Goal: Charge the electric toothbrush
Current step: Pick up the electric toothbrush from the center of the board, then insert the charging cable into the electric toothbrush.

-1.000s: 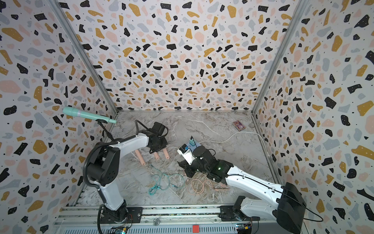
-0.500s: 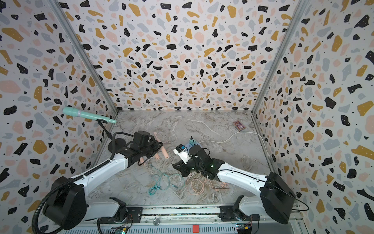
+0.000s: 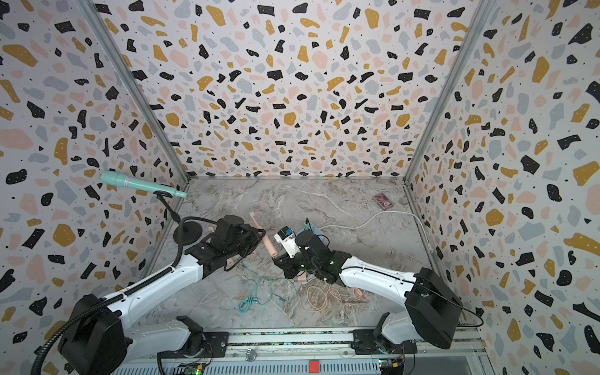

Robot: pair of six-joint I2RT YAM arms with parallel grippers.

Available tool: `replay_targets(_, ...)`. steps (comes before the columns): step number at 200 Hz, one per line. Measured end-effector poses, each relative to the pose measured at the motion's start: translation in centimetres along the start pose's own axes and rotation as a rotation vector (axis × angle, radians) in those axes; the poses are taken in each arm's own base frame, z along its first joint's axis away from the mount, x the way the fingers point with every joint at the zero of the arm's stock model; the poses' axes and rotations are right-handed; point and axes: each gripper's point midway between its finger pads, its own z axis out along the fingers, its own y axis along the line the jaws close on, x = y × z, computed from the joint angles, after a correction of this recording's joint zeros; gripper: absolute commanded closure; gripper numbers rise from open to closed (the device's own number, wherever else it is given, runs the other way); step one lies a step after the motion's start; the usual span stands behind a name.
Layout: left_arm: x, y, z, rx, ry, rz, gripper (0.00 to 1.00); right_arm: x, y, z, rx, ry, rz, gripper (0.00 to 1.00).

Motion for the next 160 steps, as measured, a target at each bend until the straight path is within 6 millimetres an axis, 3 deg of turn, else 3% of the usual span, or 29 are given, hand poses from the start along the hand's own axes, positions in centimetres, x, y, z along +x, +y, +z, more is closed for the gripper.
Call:
replay_targets(45,0.5,0.0,0.0,-0.011,-0.022,0.004,1.00,0.8,-0.8,1.0,0.052,0.040,0.027,1.00)
replay_targets(160,-0.4,0.8,-0.4,-0.070,-0.115,0.031,1.00,1.0,-0.8,-0.1,0.074,0.042,0.039,1.00)
